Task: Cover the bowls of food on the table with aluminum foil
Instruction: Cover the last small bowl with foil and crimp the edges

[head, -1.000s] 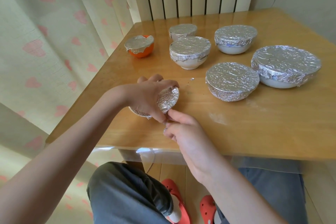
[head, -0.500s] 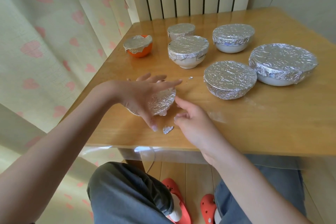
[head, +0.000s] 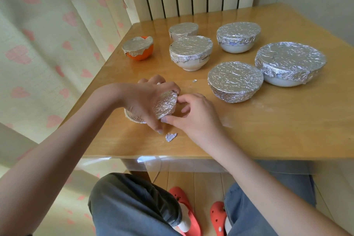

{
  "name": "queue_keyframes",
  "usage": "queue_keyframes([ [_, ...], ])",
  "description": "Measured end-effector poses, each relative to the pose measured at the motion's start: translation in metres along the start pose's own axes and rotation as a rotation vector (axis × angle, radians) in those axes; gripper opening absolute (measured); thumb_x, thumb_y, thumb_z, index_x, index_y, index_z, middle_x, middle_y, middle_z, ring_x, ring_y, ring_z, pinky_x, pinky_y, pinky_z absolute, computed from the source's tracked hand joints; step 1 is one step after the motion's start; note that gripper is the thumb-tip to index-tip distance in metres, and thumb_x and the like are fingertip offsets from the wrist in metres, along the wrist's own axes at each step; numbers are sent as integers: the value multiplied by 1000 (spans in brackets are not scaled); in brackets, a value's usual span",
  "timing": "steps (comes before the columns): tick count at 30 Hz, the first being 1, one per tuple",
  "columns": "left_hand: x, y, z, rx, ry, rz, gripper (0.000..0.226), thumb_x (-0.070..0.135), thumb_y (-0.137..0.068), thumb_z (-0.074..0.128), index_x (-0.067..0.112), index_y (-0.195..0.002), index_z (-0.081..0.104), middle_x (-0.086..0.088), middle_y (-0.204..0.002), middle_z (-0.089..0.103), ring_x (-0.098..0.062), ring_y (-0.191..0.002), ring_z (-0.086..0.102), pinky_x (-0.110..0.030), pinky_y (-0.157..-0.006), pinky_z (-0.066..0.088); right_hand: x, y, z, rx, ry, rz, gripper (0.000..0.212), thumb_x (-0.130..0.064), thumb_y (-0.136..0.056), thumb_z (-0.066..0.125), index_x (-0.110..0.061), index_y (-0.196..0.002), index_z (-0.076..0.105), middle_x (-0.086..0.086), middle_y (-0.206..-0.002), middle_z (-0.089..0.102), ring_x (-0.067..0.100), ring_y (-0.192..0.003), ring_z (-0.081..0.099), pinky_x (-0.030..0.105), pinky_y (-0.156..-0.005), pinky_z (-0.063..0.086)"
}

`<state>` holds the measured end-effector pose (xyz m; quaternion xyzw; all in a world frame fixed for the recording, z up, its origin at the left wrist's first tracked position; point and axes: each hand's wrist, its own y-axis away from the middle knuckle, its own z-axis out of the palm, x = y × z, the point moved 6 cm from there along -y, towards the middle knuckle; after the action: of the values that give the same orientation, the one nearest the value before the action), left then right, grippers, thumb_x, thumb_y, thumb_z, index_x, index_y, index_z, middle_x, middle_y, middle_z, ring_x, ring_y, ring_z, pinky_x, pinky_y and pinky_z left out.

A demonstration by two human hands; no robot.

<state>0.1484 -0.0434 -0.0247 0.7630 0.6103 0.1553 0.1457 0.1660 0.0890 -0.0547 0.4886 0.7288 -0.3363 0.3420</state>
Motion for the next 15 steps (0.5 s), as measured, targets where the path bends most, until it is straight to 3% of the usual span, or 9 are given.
queue_keyframes([
  [4,-1,2,0,6,27,-1,97,48,-53,90,60,-120,21,11,-135,21,-25,-125,31,-47,-102,40,-4,-7,-3,40,72,-71,46,-38,-65,84,-16,-103,70,-5,-88,55,11,-77,56,23,-70,41],
  [9,-3,3,1,9,52,-11,100,47,-51,91,62,-120,19,12,-137,19,-25,-128,28,-52,-104,39,-10,-13,-5,11,160,-125,41,-38,-67,83,-14,-97,70,-1,-88,64,17,-82,60,34,-78,47],
  [15,0,-1,3,-16,4,-14,103,50,-54,89,59,-128,18,11,-139,17,-25,-127,27,-48,-102,40,-7,-10,-10,7,225,-156,30,-39,-70,80,-17,-86,68,-1,-79,66,18,-77,61,38,-73,51],
])
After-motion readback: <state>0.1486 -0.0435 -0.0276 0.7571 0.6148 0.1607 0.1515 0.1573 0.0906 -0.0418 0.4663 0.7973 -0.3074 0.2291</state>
